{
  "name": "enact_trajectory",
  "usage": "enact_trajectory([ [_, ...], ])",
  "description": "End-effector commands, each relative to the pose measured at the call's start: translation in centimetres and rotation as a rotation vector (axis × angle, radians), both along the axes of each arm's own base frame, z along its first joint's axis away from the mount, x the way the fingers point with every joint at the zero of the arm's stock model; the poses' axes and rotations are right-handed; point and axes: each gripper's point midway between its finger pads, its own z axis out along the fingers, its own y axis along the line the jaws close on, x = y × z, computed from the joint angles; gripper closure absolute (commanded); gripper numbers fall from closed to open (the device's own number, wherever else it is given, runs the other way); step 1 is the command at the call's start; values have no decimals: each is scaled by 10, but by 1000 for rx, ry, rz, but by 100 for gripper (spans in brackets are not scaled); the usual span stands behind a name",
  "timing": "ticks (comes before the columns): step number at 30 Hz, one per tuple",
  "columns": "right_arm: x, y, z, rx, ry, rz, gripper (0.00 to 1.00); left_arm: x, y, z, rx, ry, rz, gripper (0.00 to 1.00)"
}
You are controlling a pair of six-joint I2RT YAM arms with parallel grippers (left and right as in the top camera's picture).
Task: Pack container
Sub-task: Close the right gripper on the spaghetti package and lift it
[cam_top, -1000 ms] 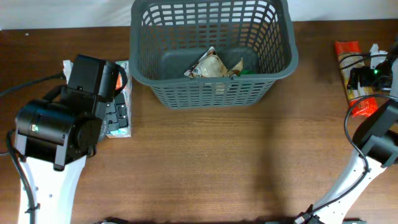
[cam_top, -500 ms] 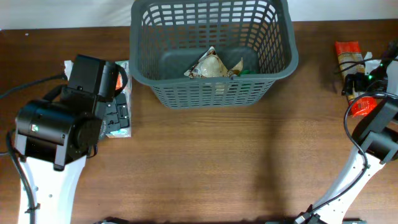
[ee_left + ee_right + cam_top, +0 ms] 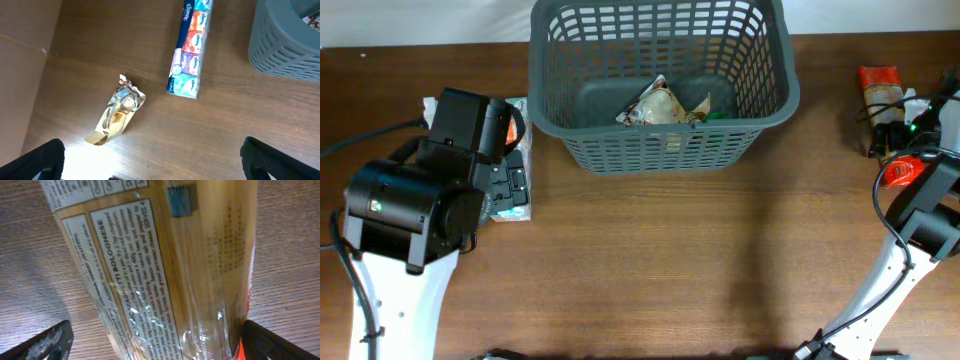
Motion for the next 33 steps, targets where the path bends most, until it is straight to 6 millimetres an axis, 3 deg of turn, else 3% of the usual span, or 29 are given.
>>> enact_trajectory([
  [1,-7,-5,-11,-3,35,-2,1,0,0,-2,-14,5,13,1],
  [8,-13,-10,-13,2,43,-17,1,0,0,-2,-13,4,13,1],
  [18,-3,-10,-13,6,0,-17,0,0,0,-2,-14,5,13,1],
  [19,-3,-10,-13,6,0,-17,4,0,0,-2,-14,4,13,1],
  [32,-5,-9,-13,12,6,-43,93,0,0,-2,-13,4,13,1],
  [33,-5,-9,-13,13,7,-44,96,0,0,-2,-13,5,13,1],
])
